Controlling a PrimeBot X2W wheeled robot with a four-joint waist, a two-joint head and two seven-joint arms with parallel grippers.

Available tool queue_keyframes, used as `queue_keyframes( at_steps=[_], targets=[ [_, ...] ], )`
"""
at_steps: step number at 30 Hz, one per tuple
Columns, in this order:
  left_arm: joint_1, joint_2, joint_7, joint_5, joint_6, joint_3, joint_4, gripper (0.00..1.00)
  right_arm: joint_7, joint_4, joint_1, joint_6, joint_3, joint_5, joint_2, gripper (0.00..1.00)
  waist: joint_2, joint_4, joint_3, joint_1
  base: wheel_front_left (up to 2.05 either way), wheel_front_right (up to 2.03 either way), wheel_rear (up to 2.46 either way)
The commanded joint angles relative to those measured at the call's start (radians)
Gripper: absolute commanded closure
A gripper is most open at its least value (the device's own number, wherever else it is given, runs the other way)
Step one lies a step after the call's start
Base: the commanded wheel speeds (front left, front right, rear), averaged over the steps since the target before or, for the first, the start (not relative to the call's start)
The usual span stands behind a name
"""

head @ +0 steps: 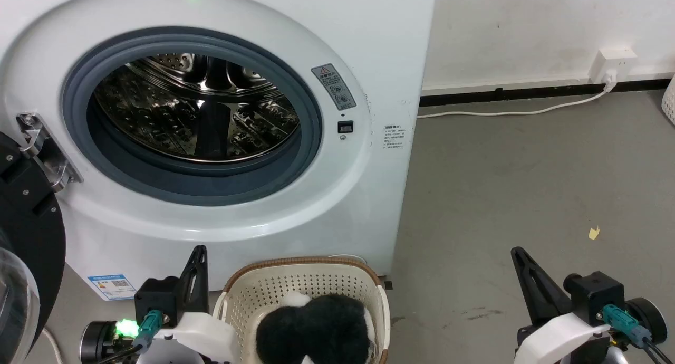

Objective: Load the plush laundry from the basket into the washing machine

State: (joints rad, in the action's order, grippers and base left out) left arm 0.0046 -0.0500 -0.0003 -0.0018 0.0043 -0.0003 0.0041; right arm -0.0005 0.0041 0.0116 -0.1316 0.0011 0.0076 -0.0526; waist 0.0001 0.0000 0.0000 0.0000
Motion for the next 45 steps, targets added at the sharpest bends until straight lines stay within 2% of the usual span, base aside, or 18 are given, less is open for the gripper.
queue_keyframes(
  at_steps=[1,45],
  targets=[
    [-0.005,0.000,0.000,0.002,-0.004,0.000,-0.004,1.00,0.000,-0.004,-0.012,0.001,-0.001,-0.008,0.002,1.00,-0.0001,0.000,0.000,0.0000,0.00,0.00,0.00],
    [-0.005,0.000,0.000,0.002,-0.004,0.000,-0.004,1.00,0.000,-0.004,-0.012,0.001,-0.001,-0.008,0.002,1.00,-0.0001,0.000,0.000,0.0000,0.00,0.00,0.00]
  ],
)
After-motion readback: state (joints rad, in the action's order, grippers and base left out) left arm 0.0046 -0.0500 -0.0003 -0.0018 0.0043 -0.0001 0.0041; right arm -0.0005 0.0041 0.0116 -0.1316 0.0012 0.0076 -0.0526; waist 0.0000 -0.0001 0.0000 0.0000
